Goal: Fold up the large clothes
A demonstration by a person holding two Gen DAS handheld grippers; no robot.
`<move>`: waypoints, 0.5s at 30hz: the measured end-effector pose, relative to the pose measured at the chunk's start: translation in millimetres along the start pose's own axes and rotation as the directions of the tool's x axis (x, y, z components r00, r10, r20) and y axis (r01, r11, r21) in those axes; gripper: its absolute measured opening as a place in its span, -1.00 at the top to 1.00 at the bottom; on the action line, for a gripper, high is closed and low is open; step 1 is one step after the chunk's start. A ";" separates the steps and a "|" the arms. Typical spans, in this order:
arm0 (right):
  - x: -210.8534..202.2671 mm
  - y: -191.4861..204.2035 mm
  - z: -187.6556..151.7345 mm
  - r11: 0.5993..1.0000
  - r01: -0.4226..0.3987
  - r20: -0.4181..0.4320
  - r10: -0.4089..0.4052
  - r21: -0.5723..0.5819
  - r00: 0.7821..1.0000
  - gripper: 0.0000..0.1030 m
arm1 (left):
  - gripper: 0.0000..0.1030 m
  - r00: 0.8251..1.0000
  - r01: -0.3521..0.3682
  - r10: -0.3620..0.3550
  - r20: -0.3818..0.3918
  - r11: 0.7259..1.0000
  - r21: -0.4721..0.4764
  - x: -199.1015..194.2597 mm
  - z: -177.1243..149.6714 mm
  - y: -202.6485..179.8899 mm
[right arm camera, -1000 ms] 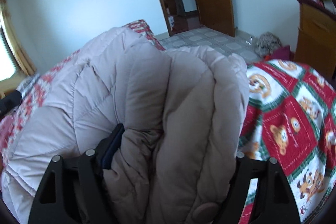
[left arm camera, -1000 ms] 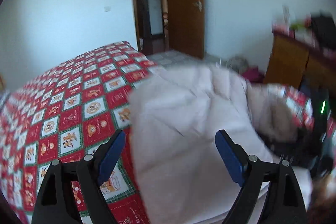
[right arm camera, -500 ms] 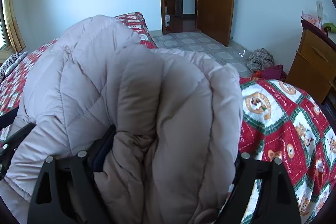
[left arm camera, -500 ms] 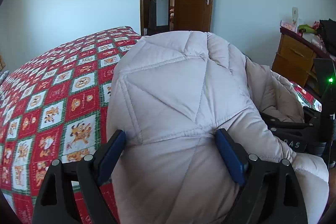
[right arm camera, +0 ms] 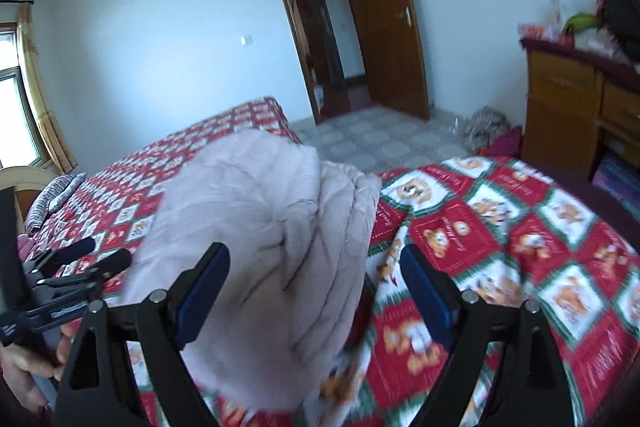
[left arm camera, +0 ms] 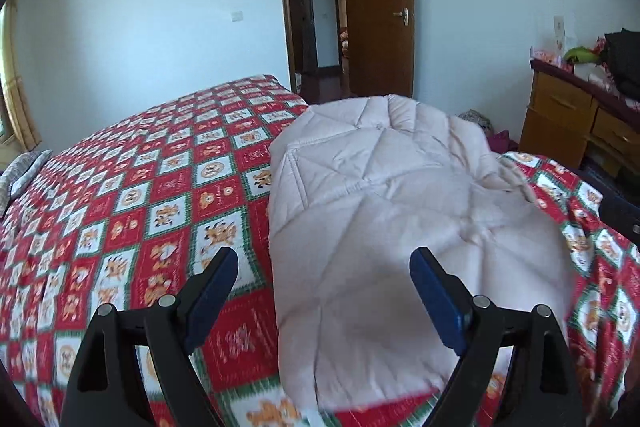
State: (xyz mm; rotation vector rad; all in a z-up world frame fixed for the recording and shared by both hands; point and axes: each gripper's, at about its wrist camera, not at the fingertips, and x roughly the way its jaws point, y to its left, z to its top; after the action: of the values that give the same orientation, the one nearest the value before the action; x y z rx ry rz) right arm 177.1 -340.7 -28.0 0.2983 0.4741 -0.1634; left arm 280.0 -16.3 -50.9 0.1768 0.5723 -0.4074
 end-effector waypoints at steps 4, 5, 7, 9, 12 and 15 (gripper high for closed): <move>-22.4 18.2 -12.9 1.000 -0.021 0.005 0.021 0.009 1.000 -0.84 | -0.72 1.000 -0.004 0.004 0.004 0.999 -0.036 -27.6 -13.3 -3.0; -26.2 20.4 -16.8 1.000 -0.024 0.007 0.024 0.011 1.000 -0.84 | -0.72 1.000 -0.002 0.001 -0.009 0.999 -0.044 -34.5 -18.5 -4.4; -36.6 23.4 -24.9 1.000 -0.023 0.020 0.022 0.010 1.000 -0.84 | -0.72 1.000 -0.010 0.008 -0.028 0.999 -0.050 -41.9 -25.9 -6.0; -49.1 28.0 -32.4 1.000 -0.013 0.031 0.013 -0.002 0.999 -0.87 | -0.72 0.999 -0.035 0.033 -0.035 0.998 -0.046 -52.2 -33.6 -8.6; -61.4 34.4 -40.7 1.000 0.020 0.042 -0.019 -0.024 0.999 -0.95 | -0.72 0.995 -0.096 0.096 -0.016 0.994 -0.043 -67.8 -43.1 -13.8; -66.6 35.8 -43.1 0.999 0.024 0.039 -0.023 -0.026 0.999 -0.95 | -0.72 0.993 -0.119 0.120 0.009 0.992 -0.049 -83.1 -47.5 -17.3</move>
State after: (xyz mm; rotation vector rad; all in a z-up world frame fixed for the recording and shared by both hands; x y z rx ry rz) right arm 108.4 -287.5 -24.4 0.2633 0.4416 -0.1856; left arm 185.9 8.0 -44.8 0.1616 0.5565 -0.2781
